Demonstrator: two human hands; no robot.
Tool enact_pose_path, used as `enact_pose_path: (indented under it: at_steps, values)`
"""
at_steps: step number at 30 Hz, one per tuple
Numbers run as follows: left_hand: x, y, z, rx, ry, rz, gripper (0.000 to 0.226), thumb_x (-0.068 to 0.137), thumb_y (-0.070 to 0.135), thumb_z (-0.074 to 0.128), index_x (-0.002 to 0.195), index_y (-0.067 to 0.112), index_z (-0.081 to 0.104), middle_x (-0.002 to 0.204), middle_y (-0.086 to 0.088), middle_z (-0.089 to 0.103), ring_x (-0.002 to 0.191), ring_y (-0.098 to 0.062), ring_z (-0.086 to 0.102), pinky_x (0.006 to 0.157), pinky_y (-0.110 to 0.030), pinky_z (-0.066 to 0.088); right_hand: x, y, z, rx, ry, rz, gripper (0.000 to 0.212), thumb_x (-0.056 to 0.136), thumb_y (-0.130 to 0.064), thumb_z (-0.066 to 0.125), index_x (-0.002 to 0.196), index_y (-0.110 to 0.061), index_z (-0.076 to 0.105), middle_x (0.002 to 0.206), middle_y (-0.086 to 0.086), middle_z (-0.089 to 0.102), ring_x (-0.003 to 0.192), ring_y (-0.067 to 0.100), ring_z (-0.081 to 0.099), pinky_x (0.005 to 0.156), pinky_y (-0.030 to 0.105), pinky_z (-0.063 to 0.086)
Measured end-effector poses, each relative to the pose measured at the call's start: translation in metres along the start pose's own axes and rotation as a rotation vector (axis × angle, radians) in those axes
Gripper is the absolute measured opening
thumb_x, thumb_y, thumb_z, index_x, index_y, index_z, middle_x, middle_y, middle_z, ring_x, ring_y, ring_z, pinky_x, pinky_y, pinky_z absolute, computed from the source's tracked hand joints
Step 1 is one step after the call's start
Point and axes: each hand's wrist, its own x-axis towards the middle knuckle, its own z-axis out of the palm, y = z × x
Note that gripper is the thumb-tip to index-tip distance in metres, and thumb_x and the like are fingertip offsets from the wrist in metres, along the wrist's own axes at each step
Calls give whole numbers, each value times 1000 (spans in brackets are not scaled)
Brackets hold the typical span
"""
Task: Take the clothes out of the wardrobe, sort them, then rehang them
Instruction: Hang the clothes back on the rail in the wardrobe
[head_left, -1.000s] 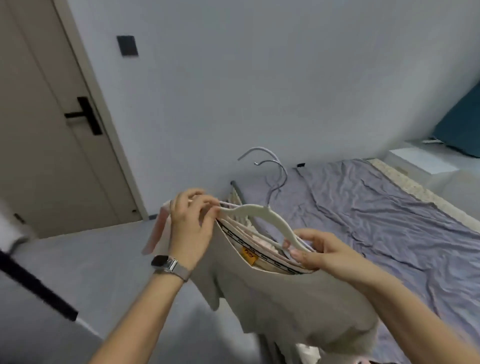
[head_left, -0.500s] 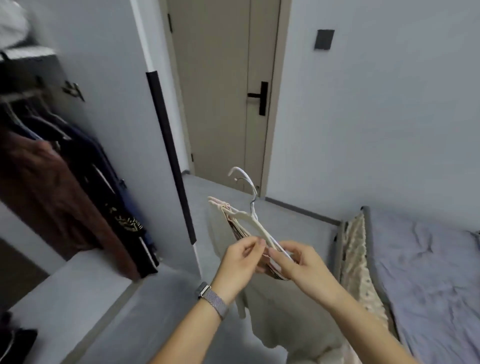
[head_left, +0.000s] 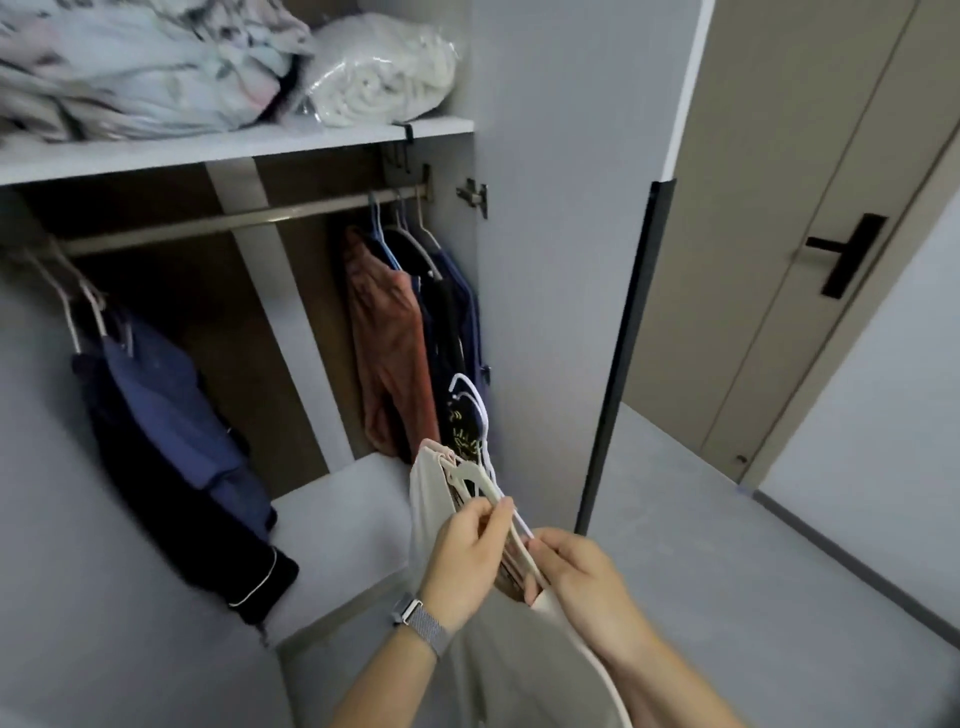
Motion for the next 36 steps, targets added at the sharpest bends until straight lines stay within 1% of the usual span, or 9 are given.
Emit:
enact_pose_path:
  at_steps: [3,6,10,13,15,18,22,28,36]
  values:
    - [31,-5,-42,45,127,14,33,95,27,49,65,12,48,44,12,48,46,-1,44,54,-21,36,46,-16,33,8,-55,-8,32,100,-13,43,80,-10,67,63,1,69,63,3,59,67,13,41]
    - [66,-13,-95,38,311,-18,30,95,27,48,72,9,55,53,7,46,56,-13,47,61,-34,40,87,-38,62,114,-49,14,28,101,-7,40,87,-6,64,62,4,66,47,5,53,50,12,39]
    - [108,-9,-158,3,456,-53,22,96,21,45,90,10,63,74,-2,56,69,-10,52,64,-10,39,146,-60,88,66,-114,-101,25,102,-11,39,94,-10,63,65,-1,70,61,8,57,61,8,40]
    - [143,-11,-190,-21,504,-65,24,96,23,44,94,10,64,75,-13,59,70,-20,57,72,-32,48,197,-72,105,16,-122,-202,27,101,-8,40,89,-18,63,57,-4,62,57,8,52,60,12,40]
    - [168,-16,-208,-28,560,-81,29,96,27,45,92,6,65,74,-16,60,69,-24,58,70,-38,49,234,-77,115,18,-153,-237,29,99,-5,41,88,-19,63,53,-6,53,53,6,47,56,16,39]
    - [203,-16,-230,-23,642,-88,32,98,28,43,85,7,64,67,-4,61,61,-11,57,63,-29,44,288,-91,126,48,-220,-284,28,98,-3,42,86,-18,63,51,-9,47,52,5,43,53,19,37]
    - [239,-9,-259,6,731,-56,28,99,21,40,85,18,64,76,-4,63,72,-14,58,74,-31,46,352,-112,143,9,-319,-342,25,96,-6,43,77,-3,60,50,-10,44,47,1,40,52,21,35]
    - [280,-2,-318,18,881,-65,36,98,15,42,65,16,55,49,5,48,50,-12,42,54,-28,35,415,-145,176,-30,-416,-398,34,98,-11,44,66,-13,51,53,-7,42,45,1,42,46,16,33]
    - [343,8,-422,-66,873,-200,40,97,22,47,59,13,52,44,1,43,46,-13,37,48,-23,32,468,-173,227,-157,-440,-476,39,101,-20,42,64,-10,50,55,1,45,45,4,41,47,18,34]
